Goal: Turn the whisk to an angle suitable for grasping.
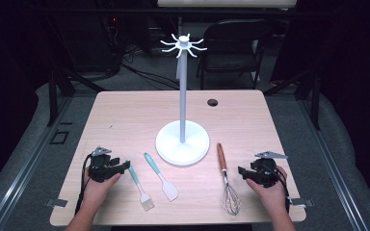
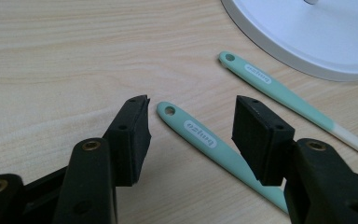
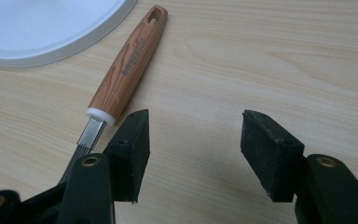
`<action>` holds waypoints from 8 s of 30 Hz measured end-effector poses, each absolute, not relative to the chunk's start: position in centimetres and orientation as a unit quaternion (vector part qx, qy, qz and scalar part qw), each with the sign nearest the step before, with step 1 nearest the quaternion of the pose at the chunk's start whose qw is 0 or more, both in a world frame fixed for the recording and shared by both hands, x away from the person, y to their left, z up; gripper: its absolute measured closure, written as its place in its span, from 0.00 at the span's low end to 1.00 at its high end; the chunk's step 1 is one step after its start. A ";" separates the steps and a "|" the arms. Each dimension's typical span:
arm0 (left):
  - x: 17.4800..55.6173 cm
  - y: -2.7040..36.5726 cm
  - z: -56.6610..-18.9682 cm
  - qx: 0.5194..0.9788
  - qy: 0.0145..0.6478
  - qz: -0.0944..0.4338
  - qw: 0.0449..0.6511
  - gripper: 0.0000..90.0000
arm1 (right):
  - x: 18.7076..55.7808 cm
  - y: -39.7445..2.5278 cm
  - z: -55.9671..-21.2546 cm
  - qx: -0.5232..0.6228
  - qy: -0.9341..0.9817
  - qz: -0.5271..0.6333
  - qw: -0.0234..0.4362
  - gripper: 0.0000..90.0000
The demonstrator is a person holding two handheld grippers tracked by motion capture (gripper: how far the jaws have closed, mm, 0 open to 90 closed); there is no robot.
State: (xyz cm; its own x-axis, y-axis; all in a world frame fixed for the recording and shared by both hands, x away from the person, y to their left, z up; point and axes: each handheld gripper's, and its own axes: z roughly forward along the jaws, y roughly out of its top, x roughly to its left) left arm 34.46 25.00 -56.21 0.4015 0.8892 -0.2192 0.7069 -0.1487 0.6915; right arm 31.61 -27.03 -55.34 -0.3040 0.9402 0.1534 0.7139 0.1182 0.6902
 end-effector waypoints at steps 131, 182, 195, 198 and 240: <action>33.7 23.9 -55.4 0.757 0.503 0.108 0.402 0.52 | 34.1 -18.0 -53.3 0.574 0.752 0.290 0.141 0.77; 35.8 6.0 -50.1 0.743 0.408 -0.063 0.527 0.66 | 29.5 -13.6 -51.0 0.407 0.779 0.420 0.227 0.77; 36.2 6.1 -50.2 0.733 0.414 -0.072 0.535 0.70 | 29.7 -13.7 -51.3 0.410 0.782 0.428 0.192 0.67; 36.3 6.4 -49.8 0.734 0.406 -0.070 0.540 0.71 | 29.7 -13.7 -51.4 0.411 0.783 0.428 0.185 0.67; 34.6 5.2 -49.6 0.733 0.388 -0.075 0.554 0.78 | 29.5 -14.0 -50.7 0.424 0.756 0.461 0.189 0.80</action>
State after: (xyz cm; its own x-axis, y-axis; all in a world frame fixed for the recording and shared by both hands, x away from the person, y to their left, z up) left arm 34.63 5.15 -49.57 0.6885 0.4853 -0.5389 0.6507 -0.0851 0.7546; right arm 29.50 -14.04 -50.69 -0.5683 0.8160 0.1056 0.4676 0.2148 0.8575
